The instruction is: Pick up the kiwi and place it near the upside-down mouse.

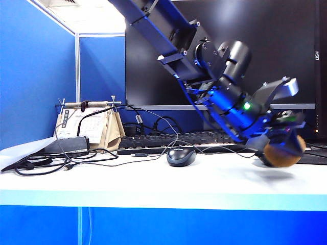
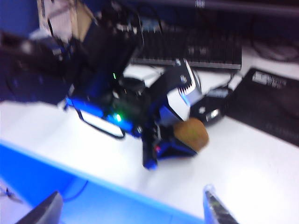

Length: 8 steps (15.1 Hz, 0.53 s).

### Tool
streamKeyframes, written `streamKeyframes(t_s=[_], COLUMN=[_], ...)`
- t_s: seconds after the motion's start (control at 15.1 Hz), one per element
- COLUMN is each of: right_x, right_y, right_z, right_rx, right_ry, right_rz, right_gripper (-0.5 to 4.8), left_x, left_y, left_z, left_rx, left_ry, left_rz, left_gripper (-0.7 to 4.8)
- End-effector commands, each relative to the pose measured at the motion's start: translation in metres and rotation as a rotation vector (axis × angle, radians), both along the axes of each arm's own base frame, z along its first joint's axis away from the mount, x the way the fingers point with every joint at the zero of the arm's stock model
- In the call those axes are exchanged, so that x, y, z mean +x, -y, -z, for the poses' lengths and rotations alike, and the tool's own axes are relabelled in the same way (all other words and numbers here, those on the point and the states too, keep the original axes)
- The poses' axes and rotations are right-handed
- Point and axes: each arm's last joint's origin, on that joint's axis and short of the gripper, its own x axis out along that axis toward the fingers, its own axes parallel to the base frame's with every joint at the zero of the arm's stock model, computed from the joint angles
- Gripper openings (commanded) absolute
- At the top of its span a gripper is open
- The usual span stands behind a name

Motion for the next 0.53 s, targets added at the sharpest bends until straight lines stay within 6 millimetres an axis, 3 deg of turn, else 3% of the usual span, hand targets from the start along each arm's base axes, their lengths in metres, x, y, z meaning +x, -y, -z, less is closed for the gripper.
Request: streamKeyframes(t_s=[0.07, 0.2, 0.27, 0.53], right_x=[0.0007, 0.0007, 0.001, 0.0008], right_y=[-0.0002, -0.0003, -0.0004, -0.0004], right_z=[-0.006, -0.0061, -0.0075, -0.0072], right_rx=[0.022, 0.022, 0.029, 0.028], right_ry=[0.048, 0.049, 0.062, 0.059], right_rz=[0.002, 0.002, 0.002, 0.001], right_gripper=[3.86, 3.86, 3.86, 3.86], left_x=[-0.0028, -0.0032, -0.0037, -0.0037], left_y=[0.0049, 0.0044, 0.0035, 0.0021], left_z=[-0.0029, -0.0017, -0.0005, 0.0009], left_rx=[-0.011, 0.002, 0.015, 0.057], left_ry=[0.037, 0.034, 0.023, 0.046], left_rz=[-0.005, -0.002, -0.002, -0.026], left_gripper=[2.08, 3.01, 3.76, 4.66])
